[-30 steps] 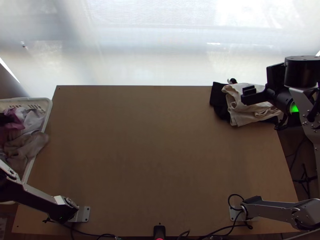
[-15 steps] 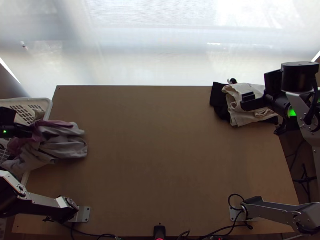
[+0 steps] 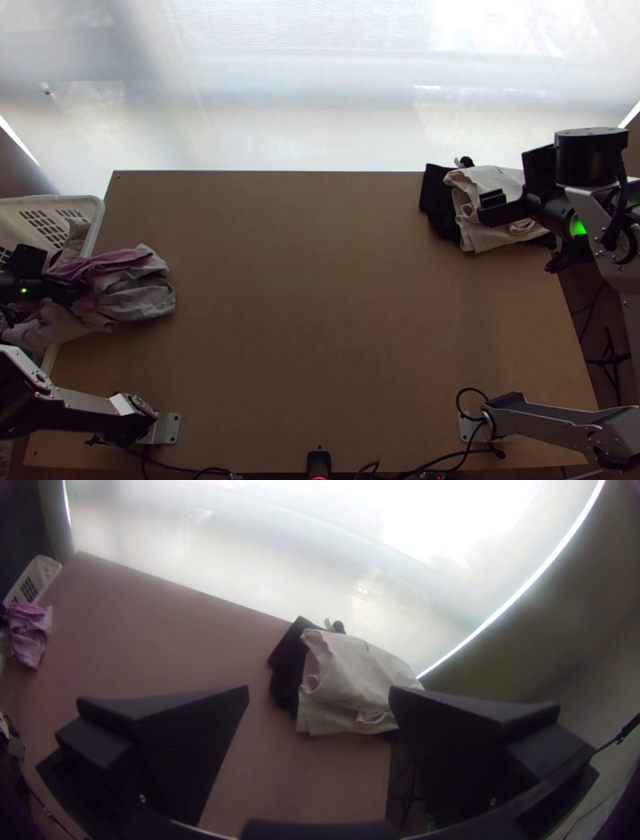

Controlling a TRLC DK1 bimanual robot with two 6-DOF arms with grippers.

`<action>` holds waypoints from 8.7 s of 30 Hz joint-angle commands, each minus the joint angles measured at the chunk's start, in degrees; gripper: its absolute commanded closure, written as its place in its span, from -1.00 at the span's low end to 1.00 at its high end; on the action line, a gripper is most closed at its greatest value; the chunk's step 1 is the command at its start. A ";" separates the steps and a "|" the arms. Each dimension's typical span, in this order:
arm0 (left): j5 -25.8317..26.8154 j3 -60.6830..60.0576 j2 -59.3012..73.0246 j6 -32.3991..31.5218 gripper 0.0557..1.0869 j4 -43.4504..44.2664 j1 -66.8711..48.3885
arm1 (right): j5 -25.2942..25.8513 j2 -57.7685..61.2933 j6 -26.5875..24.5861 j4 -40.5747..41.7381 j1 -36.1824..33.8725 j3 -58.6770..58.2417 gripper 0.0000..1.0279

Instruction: Fold the t-shirt

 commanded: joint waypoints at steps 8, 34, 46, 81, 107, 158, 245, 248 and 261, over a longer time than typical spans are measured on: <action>-0.43 13.77 -0.69 4.02 -0.92 -7.16 6.95 | -0.37 -0.15 -0.12 -0.78 0.61 -1.20 -0.90; -1.05 7.53 7.75 7.10 0.42 1.28 5.02 | -0.20 2.40 -0.65 -2.01 4.39 0.21 -0.90; 0.18 17.63 7.31 4.55 0.83 -7.60 3.17 | -0.20 2.40 -0.82 -2.09 4.39 0.21 -0.90; 0.53 36.97 -1.21 -45.55 0.79 -3.47 -93.95 | -0.28 -10.78 -1.61 -2.09 -4.84 -18.42 -0.90; -7.90 12.01 -13.61 -24.19 -0.91 -4.61 -61.25 | -1.43 -13.42 -1.17 -1.83 -7.91 -24.84 -0.90; -15.99 45.14 31.39 15.10 0.81 12.27 18.55 | -3.27 -12.10 -0.65 -1.22 -6.59 -25.89 -0.90; -14.15 -17.35 0.89 -7.58 0.59 15.60 -37.17 | -29.90 33.07 1.11 17.24 31.29 -29.41 0.95; -13.88 -17.35 0.72 -8.55 0.84 14.37 -37.08 | -29.82 32.02 1.29 17.24 30.93 -29.76 0.95; -12.56 -16.73 -3.15 -7.67 -0.91 12.44 -36.91 | -29.90 26.92 0.85 15.66 28.03 -30.46 0.95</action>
